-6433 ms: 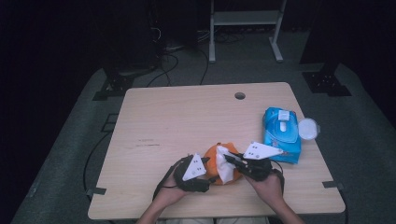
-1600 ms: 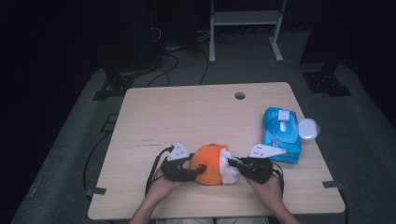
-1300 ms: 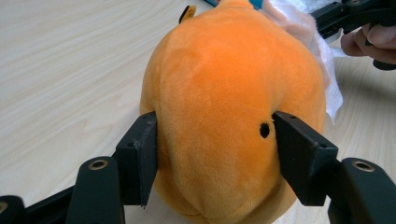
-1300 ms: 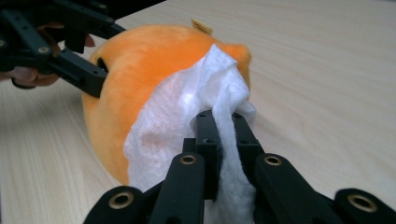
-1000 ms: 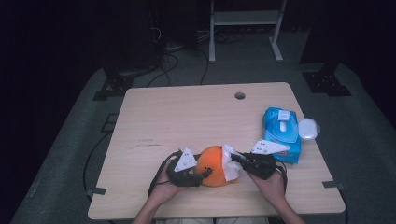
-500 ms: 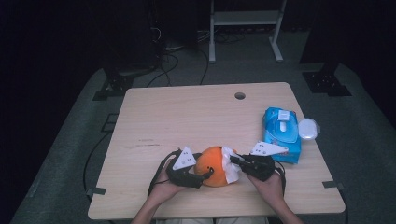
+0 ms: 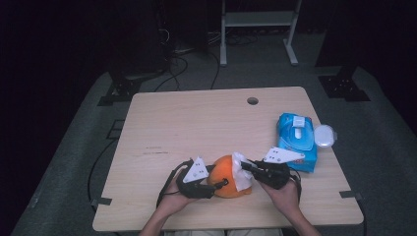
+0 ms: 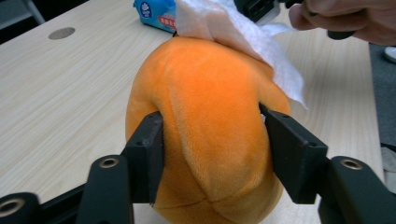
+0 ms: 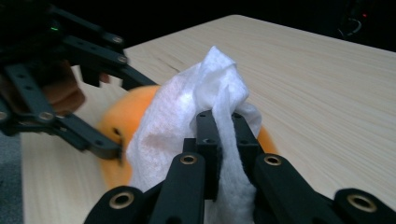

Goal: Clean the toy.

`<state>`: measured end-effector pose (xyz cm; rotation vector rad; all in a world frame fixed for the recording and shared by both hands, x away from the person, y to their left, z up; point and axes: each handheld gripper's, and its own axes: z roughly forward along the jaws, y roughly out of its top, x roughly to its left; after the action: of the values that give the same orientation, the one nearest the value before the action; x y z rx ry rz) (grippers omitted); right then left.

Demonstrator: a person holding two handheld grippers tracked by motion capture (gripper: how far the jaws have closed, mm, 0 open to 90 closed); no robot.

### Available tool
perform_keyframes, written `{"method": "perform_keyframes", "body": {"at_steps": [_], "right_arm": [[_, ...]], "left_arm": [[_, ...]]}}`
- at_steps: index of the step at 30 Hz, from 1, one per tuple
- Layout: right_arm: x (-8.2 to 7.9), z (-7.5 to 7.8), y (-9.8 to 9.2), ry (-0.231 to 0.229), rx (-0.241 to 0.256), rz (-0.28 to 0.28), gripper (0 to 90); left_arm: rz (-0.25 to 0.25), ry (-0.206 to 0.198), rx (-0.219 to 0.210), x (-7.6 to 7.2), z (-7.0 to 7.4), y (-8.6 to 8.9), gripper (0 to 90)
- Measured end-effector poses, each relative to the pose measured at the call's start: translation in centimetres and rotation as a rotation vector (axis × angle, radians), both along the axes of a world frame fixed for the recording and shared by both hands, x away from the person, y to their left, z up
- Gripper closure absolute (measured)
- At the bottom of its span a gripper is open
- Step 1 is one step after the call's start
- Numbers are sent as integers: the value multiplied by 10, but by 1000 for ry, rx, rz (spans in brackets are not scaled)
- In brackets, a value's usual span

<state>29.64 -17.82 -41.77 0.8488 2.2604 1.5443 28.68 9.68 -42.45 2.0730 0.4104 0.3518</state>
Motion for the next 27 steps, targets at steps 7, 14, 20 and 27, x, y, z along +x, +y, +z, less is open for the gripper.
{"method": "perform_keyframes", "body": {"at_steps": [7, 14, 20, 27], "right_arm": [[-7, -6, 6, 10, -24, 31, 847], [-9, 5, 12, -27, -24, 43, 848], [-12, 4, 8, -17, -2, 23, 847], [-14, 8, 15, -30, -2, 61, 847]], "left_arm": [[99, 218, -96, 17, -5, 6, 175], [41, 13, -17, -1, 2, -5, 403], [22, -36, 21, -7, 4, -12, 400], [7, -71, 32, -12, 4, -15, 382]]}}
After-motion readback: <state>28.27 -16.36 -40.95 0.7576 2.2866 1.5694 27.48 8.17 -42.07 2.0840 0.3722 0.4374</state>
